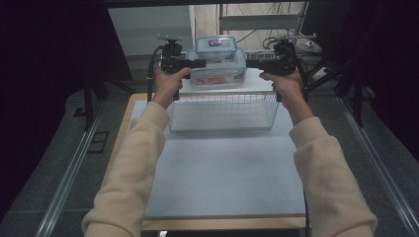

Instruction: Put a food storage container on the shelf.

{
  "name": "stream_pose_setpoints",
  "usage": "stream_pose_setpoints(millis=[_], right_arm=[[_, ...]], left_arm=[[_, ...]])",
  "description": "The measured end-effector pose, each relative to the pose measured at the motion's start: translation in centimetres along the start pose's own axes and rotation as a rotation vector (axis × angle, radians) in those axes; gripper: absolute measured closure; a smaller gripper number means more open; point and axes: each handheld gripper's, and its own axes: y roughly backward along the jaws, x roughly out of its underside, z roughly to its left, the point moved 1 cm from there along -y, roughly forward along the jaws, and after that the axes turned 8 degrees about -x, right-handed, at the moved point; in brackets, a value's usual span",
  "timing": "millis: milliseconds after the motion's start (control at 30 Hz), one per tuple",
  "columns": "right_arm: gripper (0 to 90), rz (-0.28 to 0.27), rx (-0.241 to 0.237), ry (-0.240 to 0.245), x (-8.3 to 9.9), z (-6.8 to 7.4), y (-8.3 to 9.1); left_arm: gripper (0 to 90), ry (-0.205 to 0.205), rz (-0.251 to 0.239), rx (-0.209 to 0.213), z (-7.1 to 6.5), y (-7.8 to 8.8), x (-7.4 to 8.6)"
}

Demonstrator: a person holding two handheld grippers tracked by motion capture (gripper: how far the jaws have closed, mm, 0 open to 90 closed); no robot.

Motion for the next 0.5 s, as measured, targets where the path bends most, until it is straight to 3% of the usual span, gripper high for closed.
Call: stream_pose_setpoints(millis=[267,500], right_arm=[[89.3,0.001,-0.007,-0.005,0.3,0.0,-0.1],[89.2,0.002,-0.025,-0.009,0.7,0.2,0.1]], left_arm=[[89.8,-0.010,0.008,-0.001,-0.3,0.5,0.2],[89.8,-0.016,-0.006,0.002,-0.4,2.3,0.7]])
